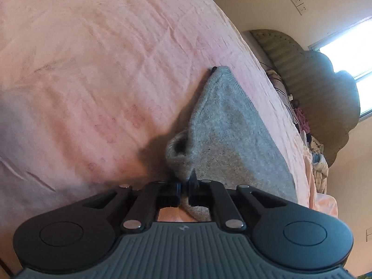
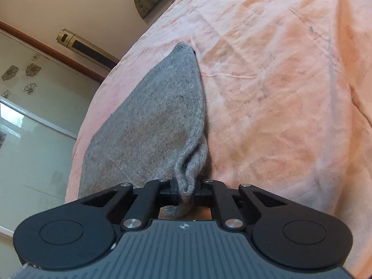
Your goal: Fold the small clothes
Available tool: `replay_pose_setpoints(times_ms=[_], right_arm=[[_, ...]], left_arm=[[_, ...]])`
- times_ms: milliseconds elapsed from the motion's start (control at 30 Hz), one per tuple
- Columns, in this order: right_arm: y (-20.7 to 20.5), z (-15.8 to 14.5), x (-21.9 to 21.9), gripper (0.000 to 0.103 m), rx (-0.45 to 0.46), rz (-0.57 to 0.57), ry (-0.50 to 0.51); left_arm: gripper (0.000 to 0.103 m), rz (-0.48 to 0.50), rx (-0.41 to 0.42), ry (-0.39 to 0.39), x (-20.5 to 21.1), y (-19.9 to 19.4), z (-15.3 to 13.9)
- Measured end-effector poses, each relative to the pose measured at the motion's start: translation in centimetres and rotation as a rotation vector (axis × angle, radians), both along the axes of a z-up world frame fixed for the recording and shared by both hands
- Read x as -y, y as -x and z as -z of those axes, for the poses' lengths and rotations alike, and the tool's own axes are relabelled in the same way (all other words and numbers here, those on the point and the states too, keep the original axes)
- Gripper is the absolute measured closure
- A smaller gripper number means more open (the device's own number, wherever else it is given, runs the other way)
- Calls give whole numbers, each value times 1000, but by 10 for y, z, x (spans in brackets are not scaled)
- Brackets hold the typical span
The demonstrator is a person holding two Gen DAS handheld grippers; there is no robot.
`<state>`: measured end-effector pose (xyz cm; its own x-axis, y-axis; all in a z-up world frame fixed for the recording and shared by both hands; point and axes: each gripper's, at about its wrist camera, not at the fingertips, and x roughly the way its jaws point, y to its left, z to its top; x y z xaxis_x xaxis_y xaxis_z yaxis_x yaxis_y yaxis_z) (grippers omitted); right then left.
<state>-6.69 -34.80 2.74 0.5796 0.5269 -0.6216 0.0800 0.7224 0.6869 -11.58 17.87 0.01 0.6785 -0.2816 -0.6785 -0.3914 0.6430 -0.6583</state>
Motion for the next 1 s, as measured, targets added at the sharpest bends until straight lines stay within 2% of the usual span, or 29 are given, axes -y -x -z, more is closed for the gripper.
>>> replay_pose_setpoints(times_ms=[133, 233, 267, 300, 333, 367, 400, 433, 467, 500, 533, 600, 667, 800, 833, 900, 933, 967, 1000], right_arm=[[2, -33, 21, 91, 63, -22, 76], [-5, -14, 21, 90, -23, -89, 112], [-6, -6, 15, 85, -60, -115, 134], [-5, -5, 12, 85, -47, -118, 142], [-5, -10, 12, 73, -29, -117, 136], [-6, -17, 15, 51, -3, -99, 126], [-8, -25, 20, 39, 44, -65, 128], [-13, -33, 24, 21, 88, -40, 136], [-22, -39, 27, 17, 120, -33, 144], [-34, -43, 27, 18, 137, -34, 154], [-54, -46, 27, 18, 152, -38, 169], [-89, -46, 22, 19, 165, -55, 188], [-132, -41, 13, 23, 173, -77, 211], [-204, -29, -19, 28, 169, -113, 320], [-216, -25, -27, 28, 163, -127, 353], [-238, -12, -40, 28, 119, -159, 378], [-244, -6, -47, 28, 107, -178, 381], [-244, -3, -53, 31, 125, -204, 394], [-244, -4, -59, 41, 142, -241, 404]], left_arm=[[99, 78, 61, -60, 11, 11, -21], [98, 97, -4, -114, 9, 9, -9], [95, 93, -5, -90, 2, 11, -4], [95, 88, -6, -71, -3, 12, -4], [92, 86, -10, -74, -8, 13, -9], [83, 83, -5, -96, -13, 13, -17], [76, 68, 12, -128, -18, 14, -26], [57, 45, 41, -175, -22, 11, -36], [31, 27, 87, -242, -24, 4, -47], [24, 13, 129, -309, -23, -5, -58], [23, 6, 167, -362, -21, -18, -66], [23, 59, 241, -457, -11, -55, -75], [23, 131, 242, -557, 6, -104, -72], [26, 218, 117, -648, 31, -197, -45], [32, 235, 85, -668, 37, -213, -37], [33, 279, 41, -675, 46, -234, -25], [40, 294, 45, -698, 52, -237, -22], [67, 307, 64, -731, 58, -236, -19], [90, 325, 91, -755, 62, -233, -20]])
